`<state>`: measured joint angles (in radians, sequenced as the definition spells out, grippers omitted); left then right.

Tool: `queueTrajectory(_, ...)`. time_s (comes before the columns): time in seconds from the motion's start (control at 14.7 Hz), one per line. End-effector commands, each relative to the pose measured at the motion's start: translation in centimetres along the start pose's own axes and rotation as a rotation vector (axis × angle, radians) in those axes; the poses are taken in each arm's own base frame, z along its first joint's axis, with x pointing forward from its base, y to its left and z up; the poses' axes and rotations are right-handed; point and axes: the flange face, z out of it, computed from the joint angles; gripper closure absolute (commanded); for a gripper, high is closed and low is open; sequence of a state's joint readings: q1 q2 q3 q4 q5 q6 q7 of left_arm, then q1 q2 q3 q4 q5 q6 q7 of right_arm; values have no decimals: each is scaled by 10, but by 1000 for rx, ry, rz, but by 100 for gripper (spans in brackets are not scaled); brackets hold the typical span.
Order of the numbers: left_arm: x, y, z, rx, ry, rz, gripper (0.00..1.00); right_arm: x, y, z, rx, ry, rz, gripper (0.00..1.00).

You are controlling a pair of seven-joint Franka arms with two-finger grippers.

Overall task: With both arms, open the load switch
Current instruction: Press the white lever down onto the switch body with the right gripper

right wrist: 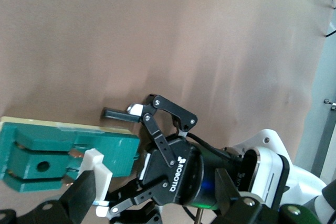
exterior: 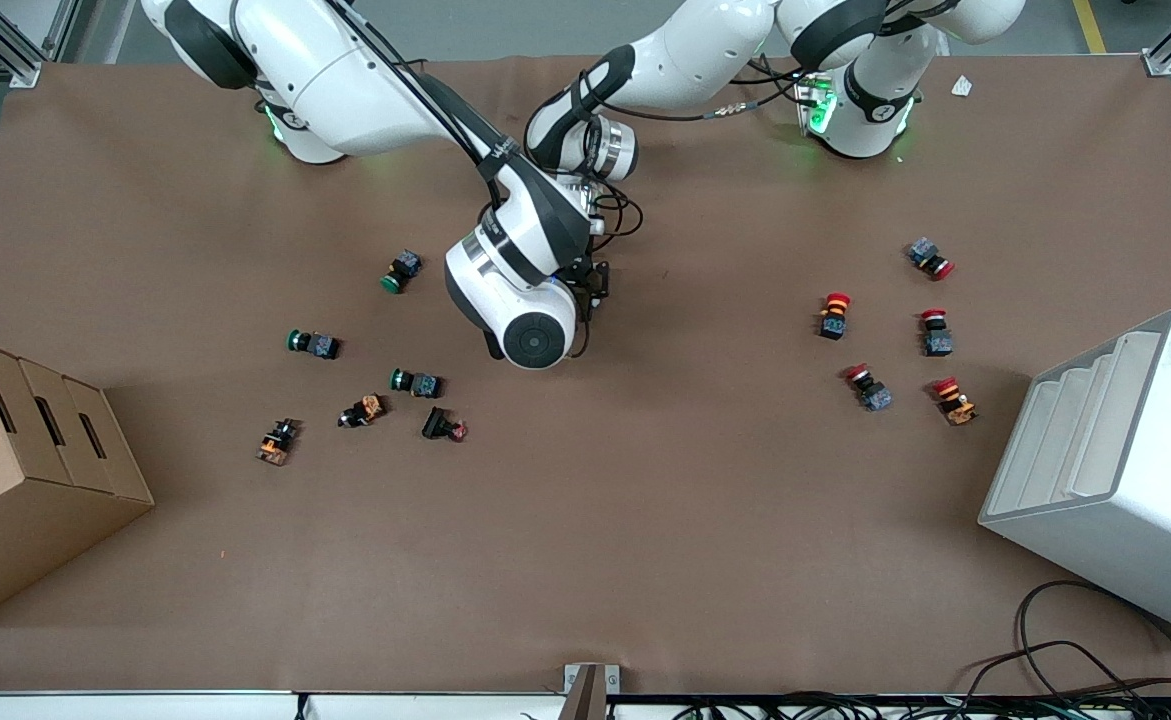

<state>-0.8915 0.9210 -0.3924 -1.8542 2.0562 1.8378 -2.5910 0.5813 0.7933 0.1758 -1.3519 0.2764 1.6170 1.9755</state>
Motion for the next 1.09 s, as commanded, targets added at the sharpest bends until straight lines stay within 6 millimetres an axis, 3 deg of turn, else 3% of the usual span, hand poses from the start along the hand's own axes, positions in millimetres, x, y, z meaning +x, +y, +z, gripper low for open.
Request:
queueTrajectory(0.0, -11, -2, 12, -11, 9, 28, 2, -10, 7, 18, -30, 12, -6, 0)
queueTrajectory(0.41, -7, 3, 14, -17, 9, 20, 2, -11, 2, 54, -11, 33, 0, 0)
queueTrajectory(0.61, -15, -1, 15, -12, 0, 32, 1, -9, 0, 60, 0, 41, 1, 0)
queueTrajectory(0.81, -16, -1, 15, -11, -1, 28, 1, 0, -1, 36, 37, 57, -4, 0)
queueTrajectory(1.02, -16, -1, 16, -9, -1, 25, 1, 38, 6, -28, -2, 66, -140, 0)
